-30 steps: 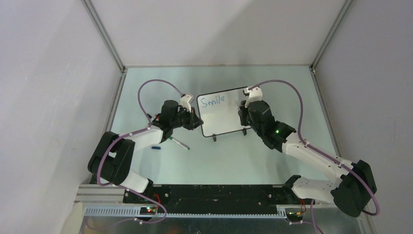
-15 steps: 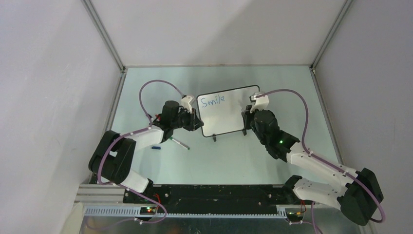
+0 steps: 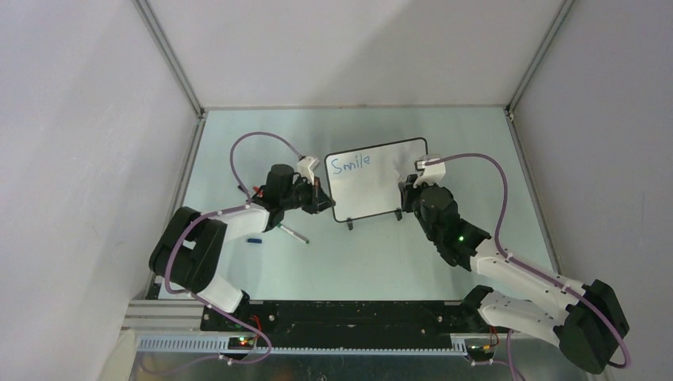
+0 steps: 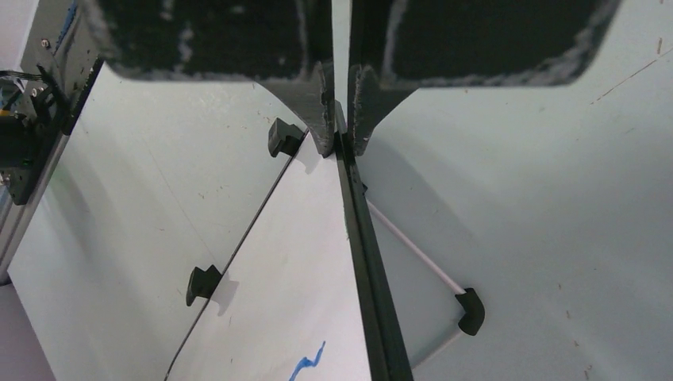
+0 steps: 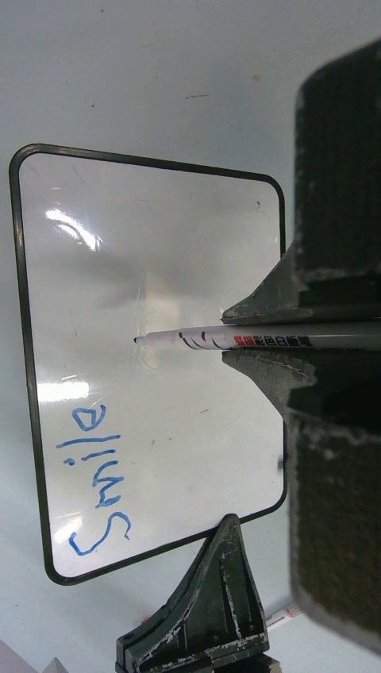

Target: Write a sentence on the whiteboard

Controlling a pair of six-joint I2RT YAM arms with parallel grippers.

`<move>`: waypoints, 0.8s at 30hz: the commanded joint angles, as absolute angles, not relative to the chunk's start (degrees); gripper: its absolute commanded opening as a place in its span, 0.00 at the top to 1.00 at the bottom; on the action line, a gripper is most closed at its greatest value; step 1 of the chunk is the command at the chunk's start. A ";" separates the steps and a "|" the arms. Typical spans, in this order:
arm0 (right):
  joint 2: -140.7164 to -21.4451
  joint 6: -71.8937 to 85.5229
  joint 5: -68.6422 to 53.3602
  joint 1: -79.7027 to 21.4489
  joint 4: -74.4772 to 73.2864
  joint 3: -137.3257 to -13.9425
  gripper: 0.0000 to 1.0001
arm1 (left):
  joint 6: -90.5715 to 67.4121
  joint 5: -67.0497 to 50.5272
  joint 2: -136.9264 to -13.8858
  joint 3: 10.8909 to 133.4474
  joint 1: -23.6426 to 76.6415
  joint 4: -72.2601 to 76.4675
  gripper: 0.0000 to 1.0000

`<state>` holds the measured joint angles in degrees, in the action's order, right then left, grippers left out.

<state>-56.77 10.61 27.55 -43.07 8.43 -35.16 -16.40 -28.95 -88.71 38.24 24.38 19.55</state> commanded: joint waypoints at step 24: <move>-55.98 12.26 26.23 -43.23 13.50 -34.41 1.00 | -1.26 -39.82 -89.33 43.74 25.15 0.61 1.00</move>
